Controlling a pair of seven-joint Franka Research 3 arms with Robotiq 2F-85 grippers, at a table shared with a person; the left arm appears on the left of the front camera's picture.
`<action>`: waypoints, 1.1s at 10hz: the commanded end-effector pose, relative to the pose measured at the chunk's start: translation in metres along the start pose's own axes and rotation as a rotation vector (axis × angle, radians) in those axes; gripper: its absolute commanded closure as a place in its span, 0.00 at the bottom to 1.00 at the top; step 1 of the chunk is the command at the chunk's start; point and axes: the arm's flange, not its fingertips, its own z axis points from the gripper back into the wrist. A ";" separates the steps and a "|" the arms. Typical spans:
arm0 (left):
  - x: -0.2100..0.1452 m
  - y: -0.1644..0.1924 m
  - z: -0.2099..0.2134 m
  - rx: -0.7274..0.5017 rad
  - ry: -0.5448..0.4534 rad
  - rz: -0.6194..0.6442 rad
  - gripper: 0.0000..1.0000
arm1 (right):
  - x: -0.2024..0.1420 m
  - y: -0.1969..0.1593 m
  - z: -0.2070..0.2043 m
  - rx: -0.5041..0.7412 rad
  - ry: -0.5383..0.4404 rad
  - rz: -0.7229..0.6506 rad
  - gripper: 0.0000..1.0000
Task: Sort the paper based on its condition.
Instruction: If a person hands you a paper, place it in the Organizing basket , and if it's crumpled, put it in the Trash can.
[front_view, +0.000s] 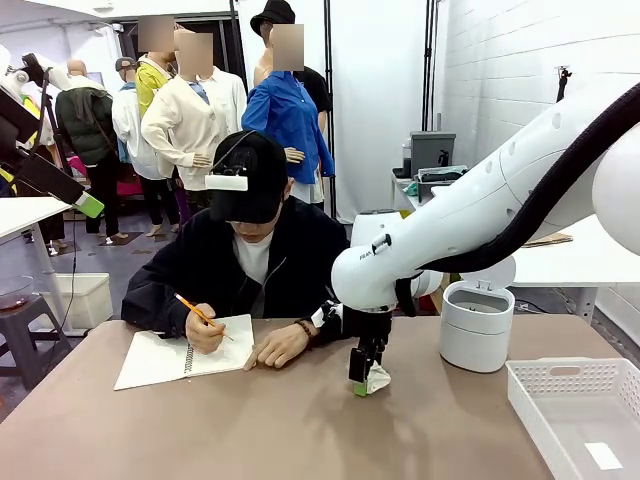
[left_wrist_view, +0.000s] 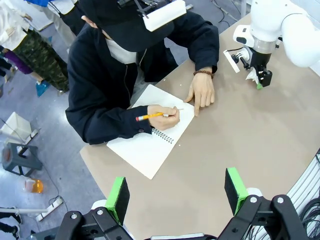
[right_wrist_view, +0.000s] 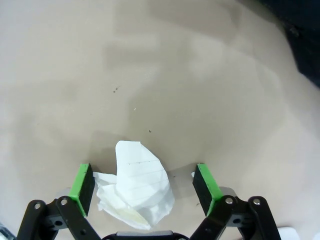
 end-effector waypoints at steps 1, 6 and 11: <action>0.000 0.000 0.001 -0.005 0.000 0.003 0.00 | -0.003 0.002 -0.001 0.003 -0.009 0.004 0.00; 0.000 0.000 0.001 -0.005 0.000 0.003 0.00 | -0.001 0.003 0.002 -0.010 -0.025 -0.092 0.40; 0.000 0.000 0.001 -0.005 0.000 0.003 0.00 | -0.007 0.003 0.005 0.012 -0.006 -0.143 0.40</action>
